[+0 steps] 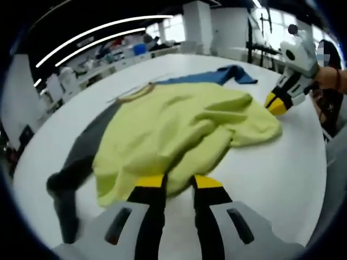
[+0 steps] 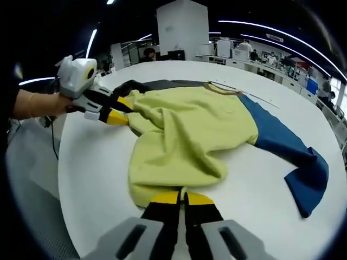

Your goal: Fold the garment on the visible template until the final outline fits inside the template.

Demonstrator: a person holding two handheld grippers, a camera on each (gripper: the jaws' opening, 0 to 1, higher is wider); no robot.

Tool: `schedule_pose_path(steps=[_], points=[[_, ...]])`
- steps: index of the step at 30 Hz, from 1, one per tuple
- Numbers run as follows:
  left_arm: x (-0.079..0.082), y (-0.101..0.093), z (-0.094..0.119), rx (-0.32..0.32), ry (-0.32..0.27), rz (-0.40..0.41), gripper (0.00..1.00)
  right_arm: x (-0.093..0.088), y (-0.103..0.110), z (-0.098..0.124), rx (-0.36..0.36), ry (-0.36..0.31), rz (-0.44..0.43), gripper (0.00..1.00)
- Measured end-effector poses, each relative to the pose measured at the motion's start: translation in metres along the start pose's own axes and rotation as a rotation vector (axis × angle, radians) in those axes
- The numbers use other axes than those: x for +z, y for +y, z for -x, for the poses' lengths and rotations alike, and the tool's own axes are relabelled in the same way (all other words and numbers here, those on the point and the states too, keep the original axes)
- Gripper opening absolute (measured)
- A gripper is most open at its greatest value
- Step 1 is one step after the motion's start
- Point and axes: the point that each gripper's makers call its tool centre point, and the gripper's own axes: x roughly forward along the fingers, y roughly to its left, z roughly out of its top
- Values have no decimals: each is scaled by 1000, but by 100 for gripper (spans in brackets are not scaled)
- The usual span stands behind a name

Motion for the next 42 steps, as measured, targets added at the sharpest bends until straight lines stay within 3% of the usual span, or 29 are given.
schedule_pose_path(steps=[5, 10, 15, 19, 24, 29, 35, 42], points=[[4, 3, -1, -5, -1, 0, 3, 0, -1, 1, 5, 0, 4, 0], [15, 6, 5, -15, -21, 25, 1, 0, -1, 7, 0, 0, -9, 0], [47, 11, 17, -16, -68, -17, 1, 2, -3, 18, -16, -9, -25, 0], [76, 21, 14, -2, -112, -38, 1, 2, -3, 25, -27, -14, -34, 0], [105, 33, -3, 22, -143, -55, 1, -1, -9, 33, -68, 0, -55, 0], [125, 41, -27, 19, -151, -73, 0, 4, -20, 39, -121, -38, -102, 0], [123, 49, -58, 19, -118, -54, 0, 5, -31, 41, -160, -45, -122, 0], [116, 52, -81, 8, -97, -9, 0, 1, -34, 36, -167, -29, -131, 0]])
